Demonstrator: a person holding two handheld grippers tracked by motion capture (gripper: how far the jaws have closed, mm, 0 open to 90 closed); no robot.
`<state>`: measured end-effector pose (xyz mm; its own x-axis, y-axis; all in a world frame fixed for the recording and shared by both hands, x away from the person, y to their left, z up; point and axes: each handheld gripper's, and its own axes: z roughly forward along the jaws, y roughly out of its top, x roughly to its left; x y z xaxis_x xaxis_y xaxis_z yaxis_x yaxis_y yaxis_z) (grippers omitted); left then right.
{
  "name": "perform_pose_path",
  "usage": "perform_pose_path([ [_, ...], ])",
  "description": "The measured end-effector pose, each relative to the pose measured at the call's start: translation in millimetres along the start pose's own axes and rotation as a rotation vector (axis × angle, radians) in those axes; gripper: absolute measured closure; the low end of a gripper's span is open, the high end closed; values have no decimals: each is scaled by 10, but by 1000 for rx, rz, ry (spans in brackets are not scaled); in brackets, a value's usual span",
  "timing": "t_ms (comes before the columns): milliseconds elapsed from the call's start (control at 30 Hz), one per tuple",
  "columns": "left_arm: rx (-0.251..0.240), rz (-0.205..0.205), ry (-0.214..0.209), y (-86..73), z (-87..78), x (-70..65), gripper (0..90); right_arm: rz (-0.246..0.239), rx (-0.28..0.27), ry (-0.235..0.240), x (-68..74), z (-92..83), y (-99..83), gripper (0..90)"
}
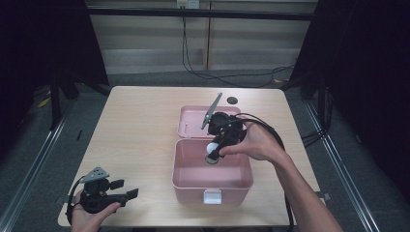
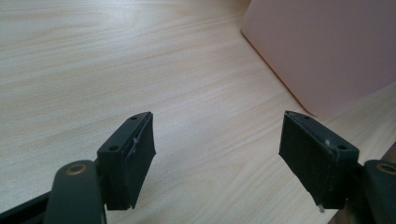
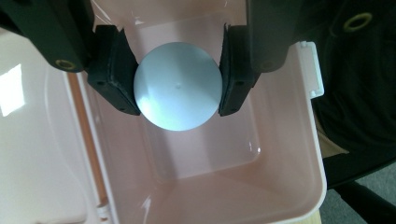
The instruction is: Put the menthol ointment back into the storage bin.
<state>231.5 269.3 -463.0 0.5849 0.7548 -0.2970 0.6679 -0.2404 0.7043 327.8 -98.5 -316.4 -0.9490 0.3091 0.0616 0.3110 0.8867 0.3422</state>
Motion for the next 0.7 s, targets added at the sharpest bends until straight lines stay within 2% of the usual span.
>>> perform_pose_path([
  [300,2,-2,-3,-1,3,1,265,-1,30,19,28,168,86,513],
  [700,5,4,2,-2,0,-2,265,-39,65,46,90,405,185,512],
])
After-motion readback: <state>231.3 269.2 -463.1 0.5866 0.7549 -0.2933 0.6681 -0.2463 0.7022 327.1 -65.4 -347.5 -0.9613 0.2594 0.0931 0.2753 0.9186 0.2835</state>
